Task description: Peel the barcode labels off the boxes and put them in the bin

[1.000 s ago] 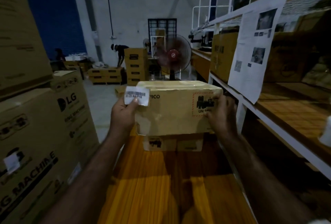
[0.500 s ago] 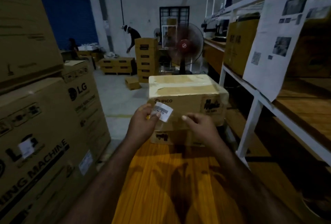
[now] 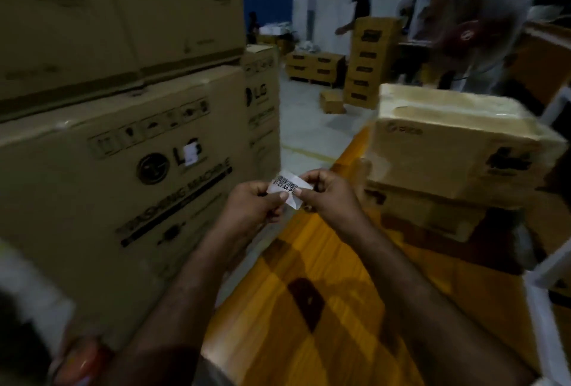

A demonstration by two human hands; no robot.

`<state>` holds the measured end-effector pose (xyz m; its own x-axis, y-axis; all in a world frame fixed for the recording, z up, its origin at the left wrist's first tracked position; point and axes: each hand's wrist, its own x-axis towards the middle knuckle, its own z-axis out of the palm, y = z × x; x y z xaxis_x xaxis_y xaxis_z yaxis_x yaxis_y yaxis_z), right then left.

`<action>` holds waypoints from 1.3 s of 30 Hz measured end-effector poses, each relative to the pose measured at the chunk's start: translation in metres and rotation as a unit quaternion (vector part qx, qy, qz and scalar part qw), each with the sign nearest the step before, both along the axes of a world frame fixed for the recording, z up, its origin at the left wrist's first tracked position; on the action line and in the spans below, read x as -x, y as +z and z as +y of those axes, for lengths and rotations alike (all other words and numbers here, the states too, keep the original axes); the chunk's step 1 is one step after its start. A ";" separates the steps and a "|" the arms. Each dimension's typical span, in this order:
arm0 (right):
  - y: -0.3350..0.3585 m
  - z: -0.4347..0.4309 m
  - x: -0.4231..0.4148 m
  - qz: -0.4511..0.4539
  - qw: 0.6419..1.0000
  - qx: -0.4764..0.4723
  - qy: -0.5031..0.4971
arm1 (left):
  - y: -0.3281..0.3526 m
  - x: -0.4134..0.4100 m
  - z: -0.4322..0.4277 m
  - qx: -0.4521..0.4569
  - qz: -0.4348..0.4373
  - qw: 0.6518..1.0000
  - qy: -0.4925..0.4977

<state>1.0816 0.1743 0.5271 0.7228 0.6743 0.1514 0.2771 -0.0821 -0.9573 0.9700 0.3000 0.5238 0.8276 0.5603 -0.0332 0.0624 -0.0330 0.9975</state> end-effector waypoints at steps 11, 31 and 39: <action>-0.088 0.132 0.165 0.106 0.960 0.115 0.231 | -0.081 0.220 0.058 0.093 0.045 0.934 0.341; -0.231 0.288 0.414 -0.034 0.864 0.293 0.408 | -0.227 0.479 0.139 0.219 0.199 0.797 0.527; -0.357 0.321 0.457 -0.034 0.791 0.427 0.437 | -0.329 0.509 0.151 0.315 0.245 0.684 0.610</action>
<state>0.6247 0.4953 0.1706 -0.0666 0.7898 -0.6097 0.6339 -0.4384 -0.6372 0.4611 0.4513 0.1946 -0.4403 0.5708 -0.6931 -0.0075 0.7696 0.6385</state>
